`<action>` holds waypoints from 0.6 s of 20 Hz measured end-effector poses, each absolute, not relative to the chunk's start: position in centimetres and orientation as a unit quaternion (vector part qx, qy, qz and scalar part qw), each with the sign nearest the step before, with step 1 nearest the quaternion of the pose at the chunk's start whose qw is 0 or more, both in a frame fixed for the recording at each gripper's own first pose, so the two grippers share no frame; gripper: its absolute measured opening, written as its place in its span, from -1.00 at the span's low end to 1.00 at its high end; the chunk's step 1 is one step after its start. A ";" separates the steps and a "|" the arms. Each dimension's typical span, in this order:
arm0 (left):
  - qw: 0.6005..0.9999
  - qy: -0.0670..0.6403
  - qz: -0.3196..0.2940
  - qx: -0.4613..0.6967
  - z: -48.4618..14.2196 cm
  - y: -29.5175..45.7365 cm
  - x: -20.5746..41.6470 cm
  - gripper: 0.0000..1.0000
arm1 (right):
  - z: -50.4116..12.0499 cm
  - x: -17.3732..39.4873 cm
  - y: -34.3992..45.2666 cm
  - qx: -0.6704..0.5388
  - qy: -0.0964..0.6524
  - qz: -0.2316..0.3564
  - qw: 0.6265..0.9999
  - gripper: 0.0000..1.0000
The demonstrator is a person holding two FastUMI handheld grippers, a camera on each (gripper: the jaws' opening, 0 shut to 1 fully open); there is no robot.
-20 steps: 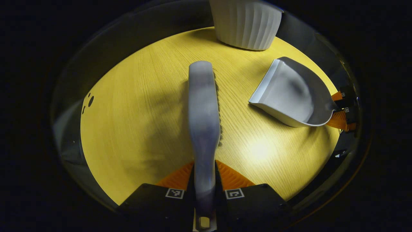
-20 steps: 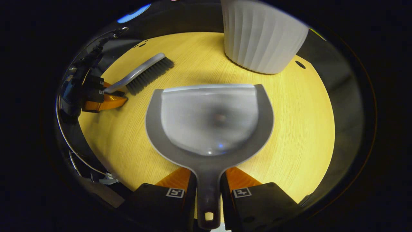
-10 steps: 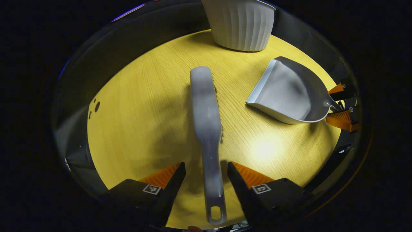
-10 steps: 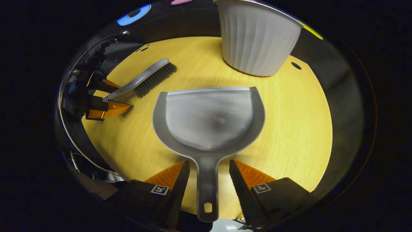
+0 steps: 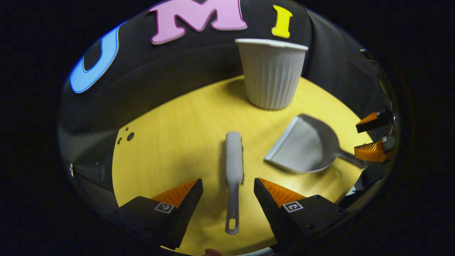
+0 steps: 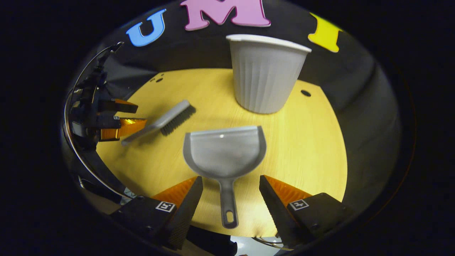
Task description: Pick up the small broom and dustpan from the desktop, sweep the trash into the dustpan with the broom, and then empty the trash into the garbage bin.
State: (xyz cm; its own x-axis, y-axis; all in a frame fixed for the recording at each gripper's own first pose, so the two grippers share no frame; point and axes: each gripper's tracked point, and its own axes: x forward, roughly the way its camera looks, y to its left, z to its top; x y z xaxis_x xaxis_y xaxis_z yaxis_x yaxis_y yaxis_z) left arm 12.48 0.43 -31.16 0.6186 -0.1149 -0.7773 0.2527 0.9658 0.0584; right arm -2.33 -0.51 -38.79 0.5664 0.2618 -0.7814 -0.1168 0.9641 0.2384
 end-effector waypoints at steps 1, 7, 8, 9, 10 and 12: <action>0.909 0.397 -0.101 0.071 -29.4 0.2 13.1 0.89 | -36.6 -1.2 -0.9 0.080 0.424 0.101 0.896 0.99; 0.973 0.221 -0.060 0.034 -16.8 -0.2 15.6 0.90 | -24.4 3.8 -1.5 0.092 0.265 0.073 0.957 0.98; 0.980 0.192 -0.052 0.029 -14.7 0.0 15.7 0.89 | -22.7 4.4 -1.7 0.090 0.242 0.068 0.964 0.98; 0.985 0.165 -0.046 0.020 -13.0 0.3 16.0 0.89 | -20.9 5.0 -2.1 0.088 0.220 0.061 0.970 0.98; 0.989 0.143 -0.044 0.011 -11.6 0.5 15.8 0.90 | -19.1 5.5 -2.6 0.086 0.199 0.054 0.975 0.98; 0.992 0.122 -0.043 0.000 -8.8 0.7 14.9 0.91 | -16.8 6.0 -3.0 0.082 0.170 0.042 0.981 0.99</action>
